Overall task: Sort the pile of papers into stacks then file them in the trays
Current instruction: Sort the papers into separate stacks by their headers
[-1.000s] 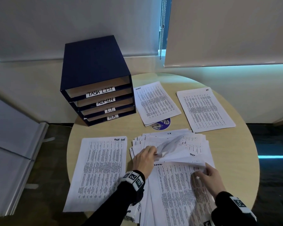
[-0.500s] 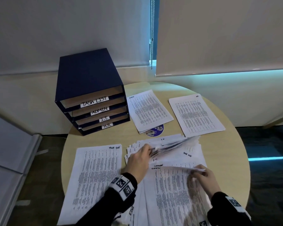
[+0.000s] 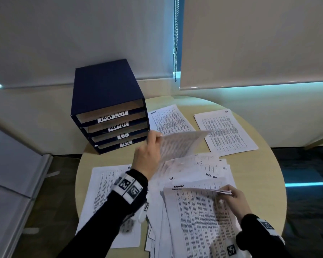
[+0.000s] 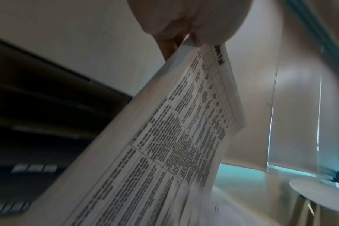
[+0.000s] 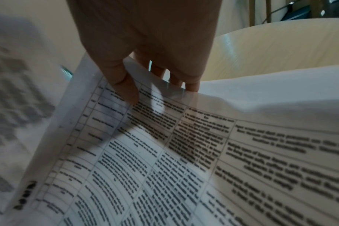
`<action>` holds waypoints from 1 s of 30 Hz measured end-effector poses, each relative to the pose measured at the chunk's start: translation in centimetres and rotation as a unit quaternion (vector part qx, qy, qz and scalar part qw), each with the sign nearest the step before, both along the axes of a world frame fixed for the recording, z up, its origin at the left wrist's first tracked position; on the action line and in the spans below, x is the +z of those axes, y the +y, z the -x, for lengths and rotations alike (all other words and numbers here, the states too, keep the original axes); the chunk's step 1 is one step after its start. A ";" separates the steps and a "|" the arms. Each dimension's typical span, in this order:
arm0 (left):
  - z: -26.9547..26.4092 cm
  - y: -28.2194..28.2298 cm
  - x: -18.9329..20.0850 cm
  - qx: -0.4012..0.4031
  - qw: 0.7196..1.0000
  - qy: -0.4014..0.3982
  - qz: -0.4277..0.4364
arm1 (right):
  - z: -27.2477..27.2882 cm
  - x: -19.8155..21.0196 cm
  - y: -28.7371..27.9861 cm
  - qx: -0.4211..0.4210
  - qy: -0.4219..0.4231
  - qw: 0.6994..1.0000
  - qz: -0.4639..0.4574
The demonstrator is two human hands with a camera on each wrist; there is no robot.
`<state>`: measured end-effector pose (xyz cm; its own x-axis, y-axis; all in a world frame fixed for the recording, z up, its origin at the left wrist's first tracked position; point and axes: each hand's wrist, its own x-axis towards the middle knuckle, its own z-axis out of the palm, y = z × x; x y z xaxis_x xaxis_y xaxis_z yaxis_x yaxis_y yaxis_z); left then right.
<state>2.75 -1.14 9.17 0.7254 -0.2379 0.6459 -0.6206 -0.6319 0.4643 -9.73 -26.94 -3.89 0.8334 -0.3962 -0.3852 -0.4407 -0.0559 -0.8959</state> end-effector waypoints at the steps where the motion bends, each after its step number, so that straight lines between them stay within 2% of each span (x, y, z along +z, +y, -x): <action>1: -0.7 0.3 1.4 0.005 0.999 -0.035 0.007 | 0.0 0.3 0.0 -0.009 -0.007 1.000 -0.011; 3: -1.8 0.9 4.1 0.024 0.995 -0.083 0.055 | 0.1 1.1 -0.3 -0.039 -0.025 0.998 -0.048; 5: -2.5 1.7 7.0 0.049 0.985 -0.094 0.135 | 0.1 2.1 -1.0 -0.082 -0.043 0.991 -0.099; 8: -3.7 3.2 9.1 0.083 0.963 -0.062 0.251 | 0.2 3.8 -2.7 -0.125 -0.054 0.980 -0.144; 10: -5.0 4.2 8.0 0.103 0.946 0.005 0.308 | 0.2 5.1 -3.8 -0.144 -0.066 0.967 -0.199; 12: -5.9 4.7 4.7 0.120 0.936 0.121 0.307 | 0.1 6.5 -4.4 -0.159 -0.083 0.954 -0.241; 15: -5.4 4.7 -3.4 0.115 0.912 0.313 0.238 | -0.5 7.4 -4.5 -0.142 -0.082 0.956 -0.243; 18: -2.1 3.9 -9.9 0.096 0.853 0.474 0.195 | -1.4 6.2 -4.0 -0.115 -0.057 0.969 -0.209; 20: 0.1 3.4 -13.1 0.079 0.825 0.528 0.186 | -1.6 4.7 -3.0 -0.095 -0.018 0.980 -0.174; 22: 1.5 3.1 -15.5 0.076 0.828 0.542 0.122 | -1.5 2.8 -2.1 -0.082 0.026 0.988 -0.130; 24: 1.8 2.9 -16.4 0.092 0.852 0.514 0.022 | -1.3 1.1 -1.1 -0.076 0.060 0.991 -0.094; 27: 1.4 2.3 -15.1 0.099 0.897 0.430 -0.027 | -1.4 -0.3 0.4 -0.032 0.101 0.994 -0.036; 30: 0.5 1.9 -13.2 0.065 0.934 0.345 -0.070 | -1.7 -0.5 1.2 -0.011 0.111 0.994 -0.001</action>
